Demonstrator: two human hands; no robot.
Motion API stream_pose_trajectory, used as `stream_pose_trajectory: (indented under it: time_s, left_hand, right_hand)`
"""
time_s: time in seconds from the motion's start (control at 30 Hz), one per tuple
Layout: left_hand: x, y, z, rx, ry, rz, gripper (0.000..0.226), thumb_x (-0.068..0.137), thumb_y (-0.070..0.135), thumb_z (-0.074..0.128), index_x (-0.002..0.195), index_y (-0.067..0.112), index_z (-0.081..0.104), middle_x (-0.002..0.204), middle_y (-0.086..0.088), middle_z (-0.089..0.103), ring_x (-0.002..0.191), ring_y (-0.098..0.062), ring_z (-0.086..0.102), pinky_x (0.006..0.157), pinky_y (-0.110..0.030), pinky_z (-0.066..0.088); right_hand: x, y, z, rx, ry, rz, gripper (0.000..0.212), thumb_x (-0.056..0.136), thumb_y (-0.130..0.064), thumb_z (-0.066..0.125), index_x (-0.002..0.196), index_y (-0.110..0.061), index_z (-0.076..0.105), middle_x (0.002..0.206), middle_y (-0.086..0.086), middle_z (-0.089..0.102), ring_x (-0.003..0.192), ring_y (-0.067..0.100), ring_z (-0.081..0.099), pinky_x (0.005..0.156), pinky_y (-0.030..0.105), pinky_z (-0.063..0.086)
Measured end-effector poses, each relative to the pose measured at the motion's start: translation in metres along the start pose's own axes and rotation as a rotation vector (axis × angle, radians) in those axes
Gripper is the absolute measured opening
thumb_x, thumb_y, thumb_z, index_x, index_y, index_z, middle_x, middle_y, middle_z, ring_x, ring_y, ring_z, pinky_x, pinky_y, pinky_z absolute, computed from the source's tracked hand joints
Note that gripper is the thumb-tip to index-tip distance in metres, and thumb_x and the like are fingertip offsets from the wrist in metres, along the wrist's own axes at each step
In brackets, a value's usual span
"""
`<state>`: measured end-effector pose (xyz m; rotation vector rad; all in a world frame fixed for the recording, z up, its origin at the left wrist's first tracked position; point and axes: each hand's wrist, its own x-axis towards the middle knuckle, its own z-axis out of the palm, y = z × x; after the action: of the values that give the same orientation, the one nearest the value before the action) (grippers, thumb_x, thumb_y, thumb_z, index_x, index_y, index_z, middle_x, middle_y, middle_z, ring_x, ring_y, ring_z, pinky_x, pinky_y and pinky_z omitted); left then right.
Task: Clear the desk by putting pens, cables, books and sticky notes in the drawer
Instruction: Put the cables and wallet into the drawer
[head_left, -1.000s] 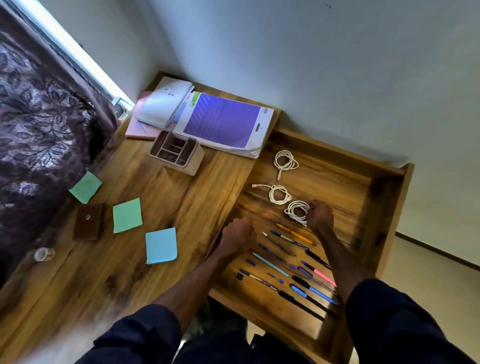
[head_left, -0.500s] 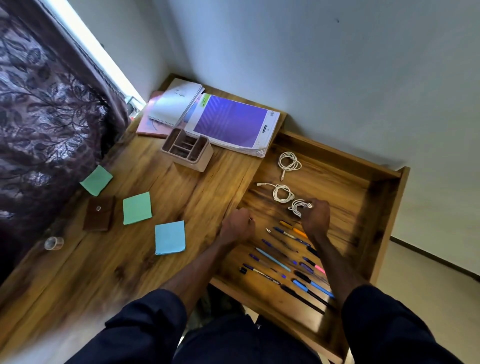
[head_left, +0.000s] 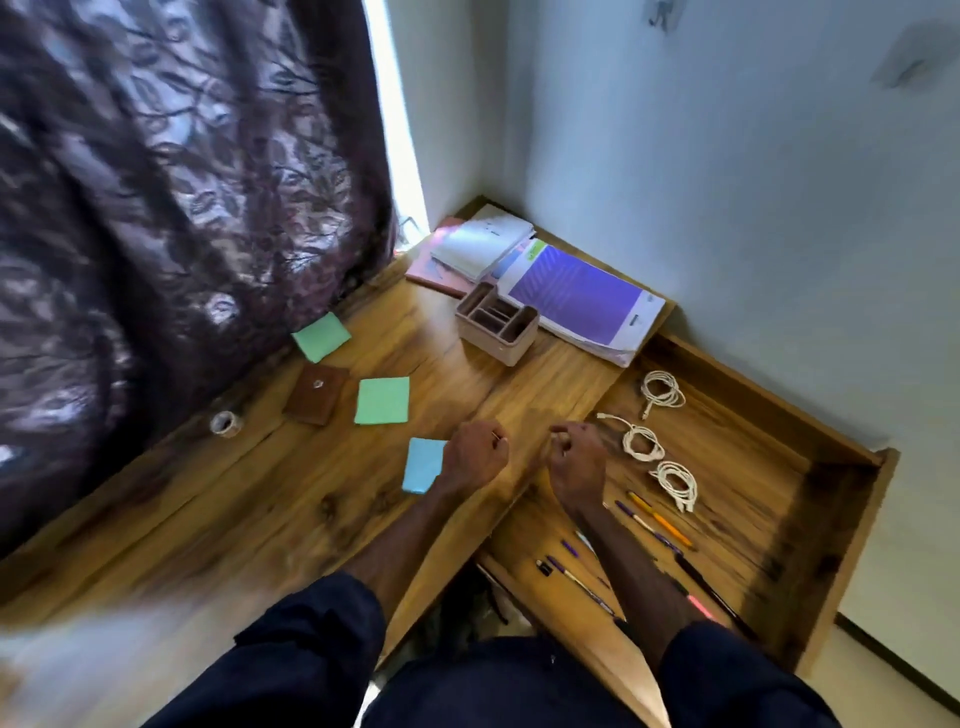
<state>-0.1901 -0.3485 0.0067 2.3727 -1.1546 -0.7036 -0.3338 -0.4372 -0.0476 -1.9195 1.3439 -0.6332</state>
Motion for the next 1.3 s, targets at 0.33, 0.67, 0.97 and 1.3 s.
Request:
stream_pose_trajectory:
  time_s: [0.33,0.67,0.97,1.3]
  left_hand:
    - [-0.039,-0.125,-0.046,-0.169,0.174,-0.300,0.026,0.082,0.029,0.063,0.101,0.014,0.074,0.100,-0.006,0.076,0.093,-0.026,0.071,0.084,-0.039,0.057]
    - [-0.071,-0.184,-0.072,-0.264,0.249,-0.352,0.019,0.088,0.026,0.066,0.101,0.014,0.075,0.099,-0.002,0.076,0.089,-0.018,0.070,0.083,-0.031,0.058]
    - [-0.056,-0.176,-0.057,-0.264,0.188,-0.288,0.016,0.088,0.021,0.068,0.101,0.013,0.074,0.099,-0.003,0.076,0.092,-0.020,0.070,0.087,-0.035,0.058]
    - [-0.069,-0.181,-0.055,-0.275,0.223,-0.308,0.016,0.090,0.021,0.068,0.103,0.013,0.074,0.101,-0.001,0.076,0.090,-0.017,0.070,0.083,-0.032,0.058]
  right_hand:
    - [-0.047,-0.076,0.092,0.025,-0.236,-0.222,0.015,0.088,-0.010,0.065,0.102,-0.011,0.071,0.103,0.007,0.063,0.087,0.018,0.063,0.075,0.035,0.057]
    - [-0.074,-0.107,0.136,-0.013,-0.322,-0.243,0.019,0.090,-0.015,0.067,0.108,-0.013,0.070,0.111,0.009,0.064,0.097,0.023,0.064,0.077,0.043,0.059]
    - [-0.085,-0.098,0.116,-0.025,-0.279,-0.183,0.019,0.091,-0.022,0.062,0.108,-0.015,0.068,0.116,0.007,0.061,0.088,0.016,0.065,0.073,0.036,0.059]
    - [-0.098,-0.106,0.128,-0.039,-0.333,-0.181,0.020,0.092,-0.020,0.065,0.112,-0.016,0.067,0.113,0.005,0.063,0.093,0.018,0.065,0.079,0.040,0.059]
